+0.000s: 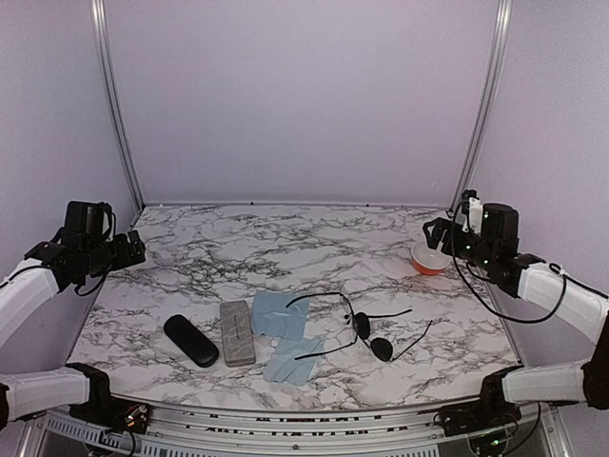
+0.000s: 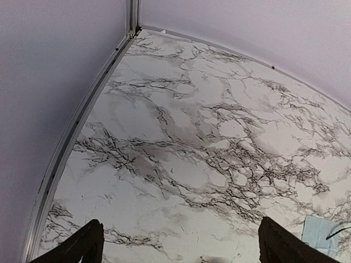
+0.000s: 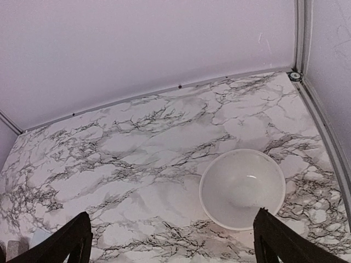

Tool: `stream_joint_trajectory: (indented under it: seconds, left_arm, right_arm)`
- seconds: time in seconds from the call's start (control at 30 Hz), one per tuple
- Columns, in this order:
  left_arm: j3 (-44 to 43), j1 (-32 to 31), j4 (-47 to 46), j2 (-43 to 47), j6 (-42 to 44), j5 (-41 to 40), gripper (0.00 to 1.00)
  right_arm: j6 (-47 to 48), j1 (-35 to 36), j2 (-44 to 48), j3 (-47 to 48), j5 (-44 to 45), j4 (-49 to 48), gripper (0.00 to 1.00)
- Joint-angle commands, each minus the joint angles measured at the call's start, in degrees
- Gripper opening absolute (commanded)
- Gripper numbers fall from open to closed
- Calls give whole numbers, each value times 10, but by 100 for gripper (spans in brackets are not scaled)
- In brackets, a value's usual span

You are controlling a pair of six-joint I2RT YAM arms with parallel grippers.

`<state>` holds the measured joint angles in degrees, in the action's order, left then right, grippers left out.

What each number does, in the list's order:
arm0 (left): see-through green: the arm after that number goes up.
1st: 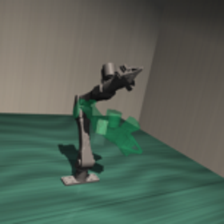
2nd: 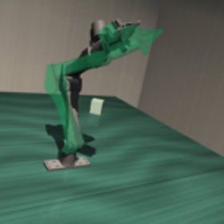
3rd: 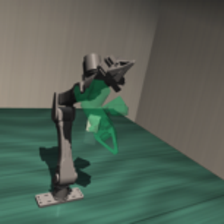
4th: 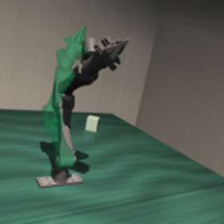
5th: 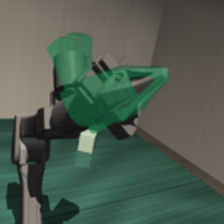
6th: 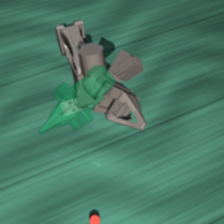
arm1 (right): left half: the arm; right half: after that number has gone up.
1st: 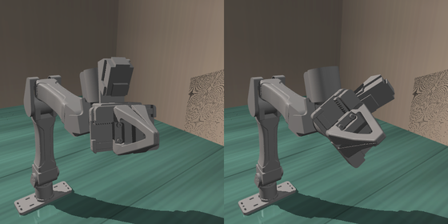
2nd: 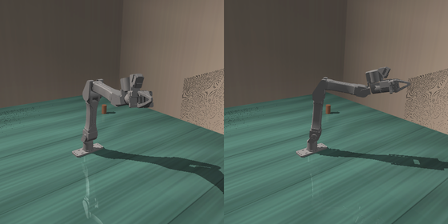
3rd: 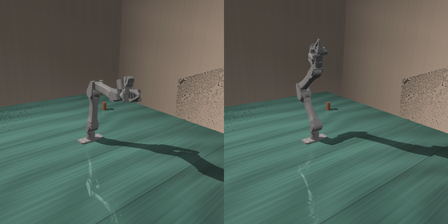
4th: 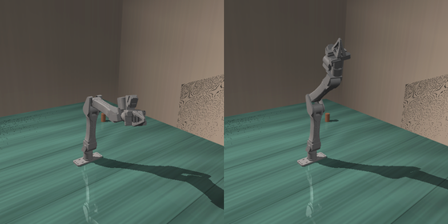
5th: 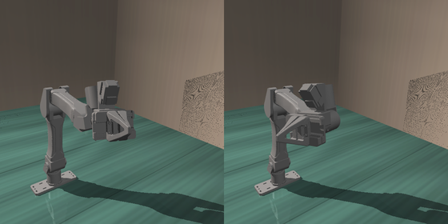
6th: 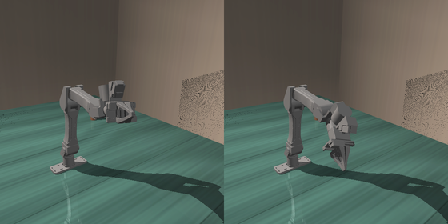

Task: Organize the sunglasses
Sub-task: Move the sunglasses case to the center of the board.

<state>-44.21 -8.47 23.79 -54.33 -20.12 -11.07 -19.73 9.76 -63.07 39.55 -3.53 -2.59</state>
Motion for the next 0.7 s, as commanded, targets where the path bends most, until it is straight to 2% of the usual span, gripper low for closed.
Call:
stream_joint_trajectory:
  seconds: [0.0, 0.17, 0.3, 0.4, 0.57, 0.67]
  left_arm:
    - [-4, -1, 6, -8, 8, 0, 99]
    - [-8, 0, 6, -40, 18, -19, 99]
    - [-12, 1, 11, -51, 22, -43, 99]
    - [-19, 3, 13, -63, 26, -45, 99]
    - [-45, 3, 27, -88, 8, -9, 99]
    - [-70, 2, 27, -97, 1, 24, 99]
  right_arm:
    - [-12, 5, 14, -7, 3, -3, 100]
    - [14, 5, -1, 4, 2, 29, 100]
    - [28, 16, -17, 12, -34, 50, 99]
    - [8, 38, -20, 13, -37, 76, 99]
    - [-32, 45, -17, -18, -103, 95, 97]
    - [-26, 59, -11, -35, -152, 110, 95]
